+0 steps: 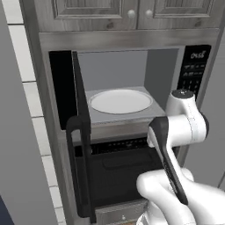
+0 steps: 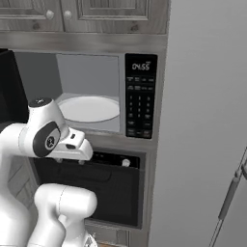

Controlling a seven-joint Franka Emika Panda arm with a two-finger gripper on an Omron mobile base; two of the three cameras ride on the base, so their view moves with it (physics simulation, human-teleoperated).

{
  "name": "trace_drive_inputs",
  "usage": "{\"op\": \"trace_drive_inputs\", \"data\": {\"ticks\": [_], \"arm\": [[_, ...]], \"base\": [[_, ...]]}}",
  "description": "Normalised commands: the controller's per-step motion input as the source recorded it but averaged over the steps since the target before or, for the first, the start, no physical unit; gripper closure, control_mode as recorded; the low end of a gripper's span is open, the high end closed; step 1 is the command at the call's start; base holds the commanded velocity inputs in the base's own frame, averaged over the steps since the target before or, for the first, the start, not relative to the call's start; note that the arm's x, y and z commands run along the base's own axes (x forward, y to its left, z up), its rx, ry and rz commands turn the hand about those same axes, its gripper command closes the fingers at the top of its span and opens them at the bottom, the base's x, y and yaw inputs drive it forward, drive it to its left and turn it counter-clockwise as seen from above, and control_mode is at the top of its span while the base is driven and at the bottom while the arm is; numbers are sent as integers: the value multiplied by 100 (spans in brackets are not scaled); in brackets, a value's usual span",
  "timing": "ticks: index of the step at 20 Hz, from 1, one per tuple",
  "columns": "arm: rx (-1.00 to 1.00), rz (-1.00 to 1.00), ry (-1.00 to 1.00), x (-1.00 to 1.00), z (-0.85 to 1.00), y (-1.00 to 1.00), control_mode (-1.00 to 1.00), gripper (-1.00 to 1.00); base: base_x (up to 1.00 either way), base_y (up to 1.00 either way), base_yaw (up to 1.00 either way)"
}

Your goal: Place the sponge inside the microwave to prepare for sanitizing.

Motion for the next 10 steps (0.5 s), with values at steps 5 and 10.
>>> {"op": "trace_drive_inputs", "data": {"ticks": [5,10], "arm": [[0,0,0,0,0,0,100,-100],[0,0,0,0,0,0,100,-100]], "base": [[-66,-46,-8],[-25,-45,-21]]}}
